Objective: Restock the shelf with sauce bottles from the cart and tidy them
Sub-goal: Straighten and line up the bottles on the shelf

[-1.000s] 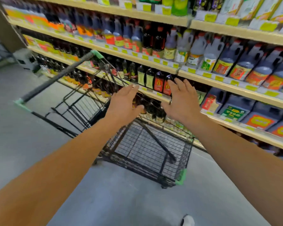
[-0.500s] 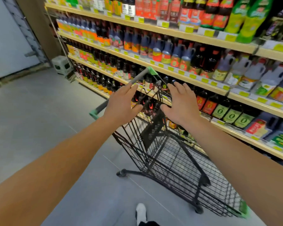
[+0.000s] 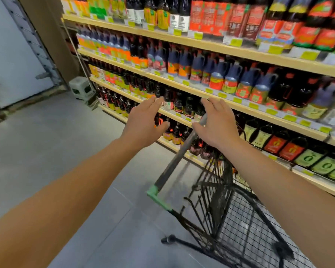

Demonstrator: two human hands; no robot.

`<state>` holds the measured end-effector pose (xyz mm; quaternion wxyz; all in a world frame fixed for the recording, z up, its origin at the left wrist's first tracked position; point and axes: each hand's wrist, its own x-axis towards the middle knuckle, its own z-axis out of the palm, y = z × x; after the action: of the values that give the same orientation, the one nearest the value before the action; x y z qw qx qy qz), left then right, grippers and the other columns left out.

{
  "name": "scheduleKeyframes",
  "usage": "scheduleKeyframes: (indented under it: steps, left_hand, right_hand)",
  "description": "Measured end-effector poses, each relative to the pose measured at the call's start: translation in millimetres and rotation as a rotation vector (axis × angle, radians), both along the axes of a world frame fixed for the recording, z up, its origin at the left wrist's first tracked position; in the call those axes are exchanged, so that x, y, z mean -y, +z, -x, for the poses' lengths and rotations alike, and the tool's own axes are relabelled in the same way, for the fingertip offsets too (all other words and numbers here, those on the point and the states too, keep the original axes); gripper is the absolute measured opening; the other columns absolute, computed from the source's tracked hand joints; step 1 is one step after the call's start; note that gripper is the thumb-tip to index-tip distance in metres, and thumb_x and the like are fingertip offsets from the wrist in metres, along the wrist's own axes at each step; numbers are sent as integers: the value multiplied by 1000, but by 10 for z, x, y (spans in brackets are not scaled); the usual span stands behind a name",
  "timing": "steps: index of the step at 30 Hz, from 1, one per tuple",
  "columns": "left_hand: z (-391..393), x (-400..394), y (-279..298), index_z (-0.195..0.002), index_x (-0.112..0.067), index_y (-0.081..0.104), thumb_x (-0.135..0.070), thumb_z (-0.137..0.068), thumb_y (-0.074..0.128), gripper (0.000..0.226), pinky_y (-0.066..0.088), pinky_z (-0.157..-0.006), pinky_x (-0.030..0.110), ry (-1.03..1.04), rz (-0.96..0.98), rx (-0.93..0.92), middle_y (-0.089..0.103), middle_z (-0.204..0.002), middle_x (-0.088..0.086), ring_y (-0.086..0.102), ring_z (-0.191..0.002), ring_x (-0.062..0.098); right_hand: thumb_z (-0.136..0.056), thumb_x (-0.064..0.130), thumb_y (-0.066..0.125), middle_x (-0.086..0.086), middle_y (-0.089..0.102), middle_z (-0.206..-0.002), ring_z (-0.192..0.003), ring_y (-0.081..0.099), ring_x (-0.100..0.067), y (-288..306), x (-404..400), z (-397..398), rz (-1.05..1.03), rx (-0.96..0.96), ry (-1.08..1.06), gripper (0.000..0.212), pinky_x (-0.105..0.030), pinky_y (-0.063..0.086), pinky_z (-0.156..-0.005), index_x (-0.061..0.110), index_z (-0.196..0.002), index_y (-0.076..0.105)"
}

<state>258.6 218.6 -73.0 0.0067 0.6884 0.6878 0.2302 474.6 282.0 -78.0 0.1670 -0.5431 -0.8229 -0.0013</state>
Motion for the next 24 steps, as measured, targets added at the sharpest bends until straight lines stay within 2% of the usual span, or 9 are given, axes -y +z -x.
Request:
scheduleKeyframes:
  steps: [7,13,19,24]
  left_hand:
    - [927,-1048,-243,-151,-23,22,-53,-88,56,78,23,-116,50,-124,-10,-53,23,-158,4,19,-146,25]
    - [1554,-1882,-308,-152,-26,17,-52,-90,54,77,19,-117,49,-287,41,-83,18,-159,2,16,-146,26]
    - [1865,-2595,-310,-152,-26,19,-51,-90,54,75,18,-117,52,-413,57,-46,18,-159,2,15,-147,24]
    - [1910,-3261,-465,-151,-24,20,-54,-89,52,76,21,-116,53,-469,41,-69,20,-159,3,18,-146,23]
  right_hand:
    - [-86,55,54,-5,25,-156,-145,18,-29,-156,-715,778,-14,54,-128,78,-47,18,-119,20,-150,25]
    - [-86,56,55,-5,26,-156,-146,16,-31,-199,-1182,1397,11,66,-321,79,-48,17,-119,19,-149,26]
    - [-86,57,54,-4,23,-158,-147,13,-30,-188,-1591,1738,28,62,-434,80,-46,15,-120,20,-151,23]
    - [-86,57,54,-6,22,-158,-147,14,-27,-324,-2061,1727,46,68,-480,82,-44,13,-121,19,-151,22]
